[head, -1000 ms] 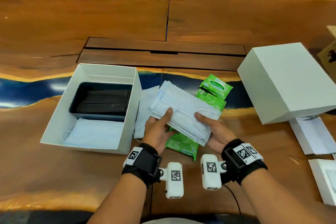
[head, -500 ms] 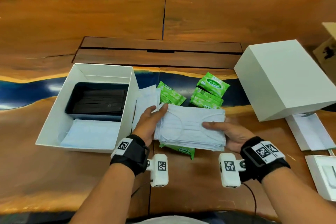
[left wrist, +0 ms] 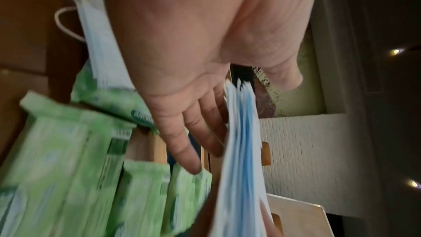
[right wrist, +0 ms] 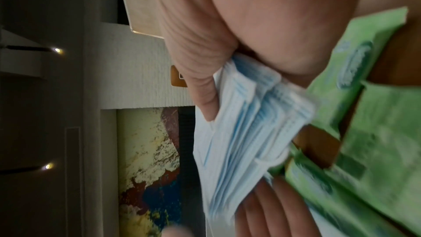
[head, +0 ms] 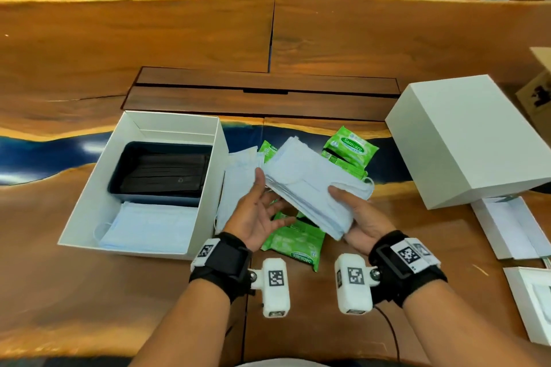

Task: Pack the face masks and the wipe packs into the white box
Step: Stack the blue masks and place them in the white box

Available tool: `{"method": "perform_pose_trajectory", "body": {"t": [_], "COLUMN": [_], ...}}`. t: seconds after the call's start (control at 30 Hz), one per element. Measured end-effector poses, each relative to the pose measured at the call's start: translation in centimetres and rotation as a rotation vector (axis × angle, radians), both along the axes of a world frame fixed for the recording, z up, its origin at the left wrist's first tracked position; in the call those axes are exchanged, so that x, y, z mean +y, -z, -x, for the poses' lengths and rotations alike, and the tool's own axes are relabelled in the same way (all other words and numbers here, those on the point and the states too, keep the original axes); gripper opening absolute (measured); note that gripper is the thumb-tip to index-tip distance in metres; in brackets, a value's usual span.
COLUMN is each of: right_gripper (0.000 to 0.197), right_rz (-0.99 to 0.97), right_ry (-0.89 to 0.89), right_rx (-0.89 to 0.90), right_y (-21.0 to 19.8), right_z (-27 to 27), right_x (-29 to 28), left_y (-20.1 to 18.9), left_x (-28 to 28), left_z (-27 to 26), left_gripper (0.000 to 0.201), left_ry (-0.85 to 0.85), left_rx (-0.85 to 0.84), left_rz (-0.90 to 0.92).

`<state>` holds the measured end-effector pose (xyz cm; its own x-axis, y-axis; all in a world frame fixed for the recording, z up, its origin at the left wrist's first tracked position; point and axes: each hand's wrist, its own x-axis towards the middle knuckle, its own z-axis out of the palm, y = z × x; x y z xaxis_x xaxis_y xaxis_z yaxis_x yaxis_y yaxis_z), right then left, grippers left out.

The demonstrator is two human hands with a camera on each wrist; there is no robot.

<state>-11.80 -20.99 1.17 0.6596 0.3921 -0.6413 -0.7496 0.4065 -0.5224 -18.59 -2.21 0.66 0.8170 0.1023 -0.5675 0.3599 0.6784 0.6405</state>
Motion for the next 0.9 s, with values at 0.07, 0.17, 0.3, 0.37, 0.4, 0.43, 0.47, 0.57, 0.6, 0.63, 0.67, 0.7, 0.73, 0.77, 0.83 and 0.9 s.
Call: {"method": "perform_pose_trajectory", "body": {"t": [0.07, 0.17, 0.3, 0.37, 0.4, 0.43, 0.47, 0.57, 0.6, 0.63, 0.67, 0.7, 0.73, 0.77, 0.83, 0.9], "right_gripper": [0.052, 0.052, 0.054, 0.06, 0.051, 0.042, 0.039, 0.035, 0.033, 0.032, 0.032, 0.03, 0.028, 0.026, 0.028, 0.033], "right_rz": [-0.036, 0.033, 0.159, 0.171, 0.173, 0.168, 0.173, 0.192, 0.196, 0.202, 0.203, 0.209, 0.219, 0.229, 0.217, 0.164], "right_ry": [0.014, -0.109, -0.432, -0.455, -0.447, -0.447, -0.46, -0.494, -0.488, -0.475, -0.474, -0.483, -0.502, -0.524, -0.558, -0.584], "right_rx": [-0.003, -0.058, -0.171, -0.183, -0.189, -0.191, -0.194, -0.228, -0.236, -0.238, -0.243, -0.256, -0.273, -0.293, -0.308, -0.286], "right_y": [0.7, 0.3, -1.5, -2.1, -2.3, -2.5, -2.6, -2.9, -3.2, -3.3, -3.4, -3.3, -3.3, -3.2, -3.6, -4.4], "right_z": [1.0, 2.1, 0.3, -0.7, -0.7, -0.5, -0.2, 0.4, 0.3, 0.2, 0.2, 0.4, 0.7, 1.0, 1.1, 0.6], "right_x": [1.7, 2.3, -0.8, -0.8, 0.0, 1.0, 2.2, 4.1, 4.2, 4.3, 4.5, 4.8, 5.2, 5.7, 6.0, 5.6], "left_y": [0.1, 0.3, 0.5, -0.1, -0.5, -0.7, -0.9, -1.0, -0.9, -0.8, -0.9, -0.9, -1.0, -1.2, -1.5, -1.7], "left_x": [-1.7, -2.1, 0.6, 0.8, 0.4, -0.2, -0.7, -1.1, -0.8, -0.5, -0.3, -0.3, -0.5, -0.5, -0.3, 0.8], "left_z": [-0.4, -1.1, -1.3, -1.1, -1.0, -1.0, -1.1, -1.2, -1.2, -1.2, -1.1, -1.1, -1.0, -0.9, -0.6, -0.2], "left_gripper": [0.063, 0.054, 0.045, 0.041, 0.039, 0.037, 0.037, 0.044, 0.045, 0.045, 0.045, 0.046, 0.048, 0.049, 0.045, 0.038], "left_ry": [-0.053, -0.195, -0.168, -0.084, -0.042, -0.01, 0.008, -0.017, -0.03, -0.04, -0.045, -0.045, -0.045, -0.051, -0.085, -0.149], "left_rx": [-0.004, 0.035, 0.065, 0.045, 0.033, 0.02, 0.009, 0.023, 0.026, 0.026, 0.027, 0.032, 0.042, 0.047, 0.038, 0.017], "left_rz": [0.063, 0.06, -0.007, -0.021, -0.03, -0.043, -0.059, -0.112, -0.119, -0.123, -0.129, -0.136, -0.148, -0.161, -0.173, -0.169]}}
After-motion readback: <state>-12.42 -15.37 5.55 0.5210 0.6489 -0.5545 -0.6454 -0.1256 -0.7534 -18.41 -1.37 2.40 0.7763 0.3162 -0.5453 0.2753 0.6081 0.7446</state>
